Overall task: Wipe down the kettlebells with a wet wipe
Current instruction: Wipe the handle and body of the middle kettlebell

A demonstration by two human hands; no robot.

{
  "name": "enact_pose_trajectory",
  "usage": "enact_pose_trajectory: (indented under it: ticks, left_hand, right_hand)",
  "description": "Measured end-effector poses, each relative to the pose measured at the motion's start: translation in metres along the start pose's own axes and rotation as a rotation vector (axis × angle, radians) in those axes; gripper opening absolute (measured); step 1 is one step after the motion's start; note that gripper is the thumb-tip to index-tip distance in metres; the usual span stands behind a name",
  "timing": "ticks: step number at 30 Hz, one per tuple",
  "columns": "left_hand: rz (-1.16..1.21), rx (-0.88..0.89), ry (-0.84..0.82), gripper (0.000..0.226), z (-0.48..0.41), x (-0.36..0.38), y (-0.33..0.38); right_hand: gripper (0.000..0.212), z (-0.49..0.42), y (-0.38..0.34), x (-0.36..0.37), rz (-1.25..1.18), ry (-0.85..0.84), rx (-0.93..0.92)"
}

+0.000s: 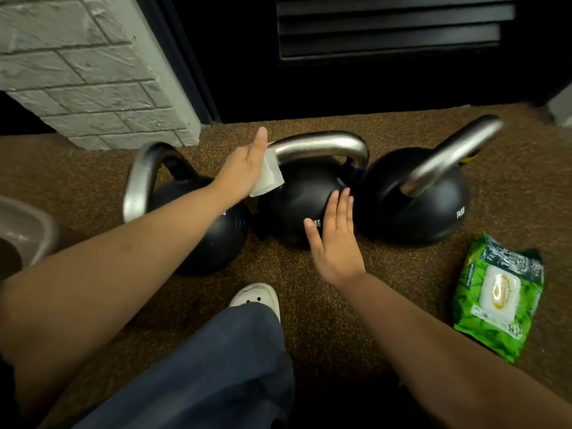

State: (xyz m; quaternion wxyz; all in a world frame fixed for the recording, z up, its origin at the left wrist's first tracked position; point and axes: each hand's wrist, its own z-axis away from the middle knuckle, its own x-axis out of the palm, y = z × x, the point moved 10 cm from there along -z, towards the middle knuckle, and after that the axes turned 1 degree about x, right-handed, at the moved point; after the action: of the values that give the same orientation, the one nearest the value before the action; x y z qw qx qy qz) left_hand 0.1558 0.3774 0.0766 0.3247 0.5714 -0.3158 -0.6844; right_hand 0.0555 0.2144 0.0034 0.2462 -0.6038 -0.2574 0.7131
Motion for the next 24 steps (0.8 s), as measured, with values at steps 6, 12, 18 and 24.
enact_pose_trajectory:
  ticks: [6,12,18,24]
  left_hand:
    - [-0.145,0.208,0.077,0.036,0.012,-0.004,0.040]
    - [-0.609,0.398,-0.009,0.044,0.004,0.028,0.090]
    - [-0.984,0.518,0.035,0.053,-0.008,0.058,0.118]
    - [-0.773,0.624,-0.004,0.042,-0.007,0.053,0.131]
  right_hand:
    - [0.074,0.000,-0.001,-0.003,-0.024,-0.009,0.018]
    - [0.069,0.000,-0.004,-0.002,-0.027,-0.019,0.017]
    - [0.073,-0.002,-0.004,0.001,-0.041,0.009,0.031]
    - [0.072,-0.002,-0.003,0.002,-0.018,0.025,0.001]
